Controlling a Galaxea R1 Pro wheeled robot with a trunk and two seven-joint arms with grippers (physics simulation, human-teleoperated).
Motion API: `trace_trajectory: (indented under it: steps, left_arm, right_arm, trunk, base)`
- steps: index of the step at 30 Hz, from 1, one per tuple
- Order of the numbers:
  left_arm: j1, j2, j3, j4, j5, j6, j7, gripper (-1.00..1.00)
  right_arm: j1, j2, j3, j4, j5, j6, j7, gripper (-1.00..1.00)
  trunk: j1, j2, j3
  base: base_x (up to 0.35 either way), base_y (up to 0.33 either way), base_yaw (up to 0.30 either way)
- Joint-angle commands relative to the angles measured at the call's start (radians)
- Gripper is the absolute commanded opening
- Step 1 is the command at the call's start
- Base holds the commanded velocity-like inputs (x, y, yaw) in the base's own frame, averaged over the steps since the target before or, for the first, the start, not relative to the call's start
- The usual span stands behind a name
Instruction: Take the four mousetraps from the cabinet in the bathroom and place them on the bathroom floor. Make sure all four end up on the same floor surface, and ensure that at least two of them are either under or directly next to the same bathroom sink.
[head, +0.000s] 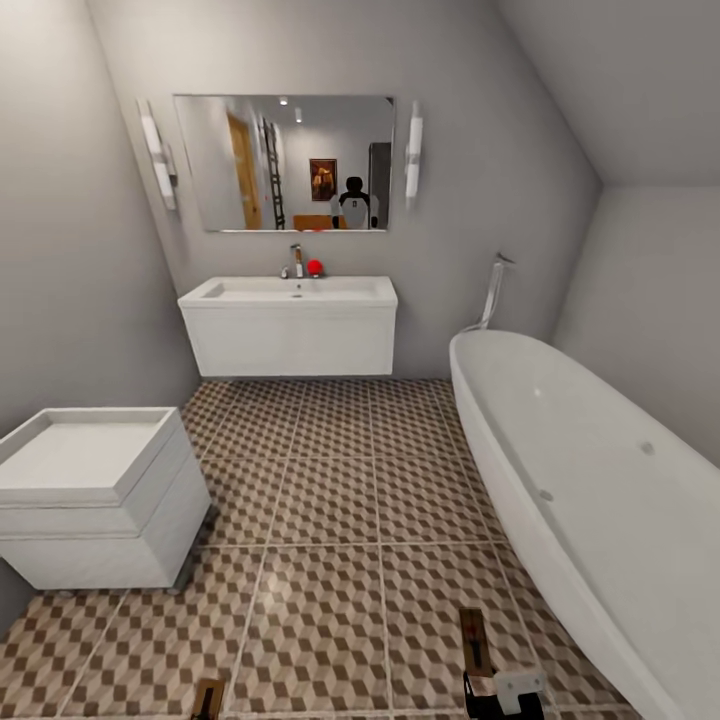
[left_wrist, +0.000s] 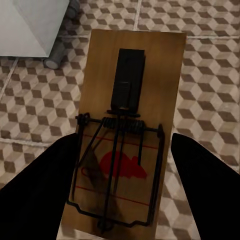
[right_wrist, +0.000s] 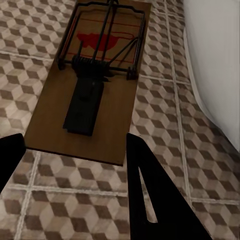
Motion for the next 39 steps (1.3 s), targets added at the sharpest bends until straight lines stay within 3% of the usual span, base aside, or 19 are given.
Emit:
trace_trajectory:
  steps: [1,39]
  left_arm:
    - [-0.002,-0.001,-0.009,0.004,0.006,-0.005,0.003,-1.0]
    - [-0.002,-0.001,-0.009,0.004,0.006,-0.005,0.003,-1.0]
  right_arm:
    - [-0.001,-0.001,0.005,0.001,0.006,-0.001,-0.007,-1.0]
    - [-0.001,-0.001,0.005,0.002,0.006,-0.001,-0.007,-1.0]
  trunk:
    - [0.0,0.0,-0.001]
    - [0.0,0.0,-0.001]
  base:
    - [0.234,0.0,0.0]
    - [0.238,0.0,0.019]
